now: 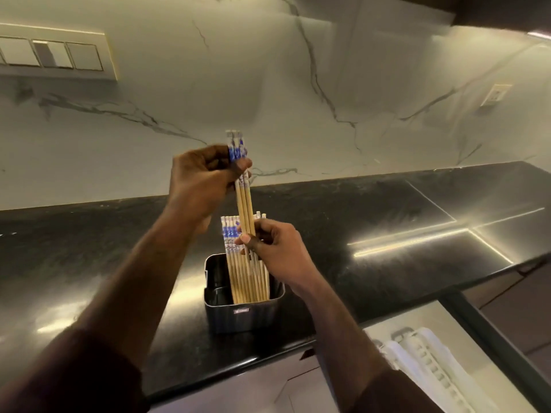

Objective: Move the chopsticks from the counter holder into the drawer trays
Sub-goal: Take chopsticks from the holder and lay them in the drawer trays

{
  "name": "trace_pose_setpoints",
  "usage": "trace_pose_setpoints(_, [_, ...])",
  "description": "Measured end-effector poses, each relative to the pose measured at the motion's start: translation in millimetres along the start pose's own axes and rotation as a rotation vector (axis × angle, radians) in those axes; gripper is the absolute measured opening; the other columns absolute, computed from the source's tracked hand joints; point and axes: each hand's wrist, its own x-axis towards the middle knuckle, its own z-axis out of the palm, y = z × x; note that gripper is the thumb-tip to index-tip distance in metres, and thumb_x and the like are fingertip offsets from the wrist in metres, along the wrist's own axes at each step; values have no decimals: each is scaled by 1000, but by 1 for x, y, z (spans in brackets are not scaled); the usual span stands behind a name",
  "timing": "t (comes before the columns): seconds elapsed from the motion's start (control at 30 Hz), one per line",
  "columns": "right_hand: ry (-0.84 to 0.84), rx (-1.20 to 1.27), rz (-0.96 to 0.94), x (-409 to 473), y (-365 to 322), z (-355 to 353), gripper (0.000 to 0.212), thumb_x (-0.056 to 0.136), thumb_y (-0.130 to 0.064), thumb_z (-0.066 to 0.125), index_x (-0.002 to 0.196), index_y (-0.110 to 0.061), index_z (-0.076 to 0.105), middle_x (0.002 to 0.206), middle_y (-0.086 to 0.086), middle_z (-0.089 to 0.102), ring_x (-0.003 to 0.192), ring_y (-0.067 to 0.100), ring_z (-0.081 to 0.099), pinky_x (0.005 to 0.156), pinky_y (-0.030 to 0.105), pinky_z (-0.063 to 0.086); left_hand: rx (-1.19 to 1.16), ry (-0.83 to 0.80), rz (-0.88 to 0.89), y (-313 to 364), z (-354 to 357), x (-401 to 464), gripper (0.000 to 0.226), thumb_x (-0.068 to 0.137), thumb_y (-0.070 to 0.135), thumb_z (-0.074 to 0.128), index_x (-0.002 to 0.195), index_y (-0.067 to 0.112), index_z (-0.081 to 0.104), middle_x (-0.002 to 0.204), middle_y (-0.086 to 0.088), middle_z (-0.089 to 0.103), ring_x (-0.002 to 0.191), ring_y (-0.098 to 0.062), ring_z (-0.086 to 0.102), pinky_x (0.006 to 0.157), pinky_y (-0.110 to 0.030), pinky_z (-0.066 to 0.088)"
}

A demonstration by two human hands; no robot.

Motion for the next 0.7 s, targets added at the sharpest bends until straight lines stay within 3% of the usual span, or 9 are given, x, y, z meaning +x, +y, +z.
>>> trace_pose_setpoints(0.2, [3,97,63,-50,13,-90,12,89,-14,66,99,-15,72,88,9,75,84,24,73,81,40,59,-176,-57,-62,7,77,-23,13,82,3,70,91,12,71,83,-5,75,80,-20,72,71,-33,59])
trace_pose_setpoints(0.33, [29,14,216,-109,60,-165,13,90,-7,64,100,-2,71,88,18,74,76,19,72,69,25,59,-207,-143,-191,-32,162,-66,11,83,4,68,89,12,70,84,-9,73,77,-18,70,72,-31,59])
trace_pose_setpoints(0.43, [10,-172,283,-152,114,-215,9,87,-16,68,89,-12,75,80,5,76,73,12,73,69,21,58,-206,-177,-318,-80,230,-105,11,83,3,68,91,10,70,83,-8,73,77,-18,71,72,-31,59])
trace_pose_setpoints(0.57, [-20,-356,418,-195,203,-267,11,81,-19,73,72,-25,76,59,-12,68,55,-7,61,56,7,41,-134,-172,-471,-150,311,-159,14,85,2,68,98,3,69,83,-10,75,79,-23,73,73,-35,60])
trace_pose_setpoints(0.7, [-71,-358,551,-221,287,-283,34,76,-4,66,50,-26,65,45,-12,60,49,-6,57,50,8,37,74,-133,-496,-218,359,-205,16,84,0,69,100,2,67,87,-11,73,80,-22,69,69,-26,59])
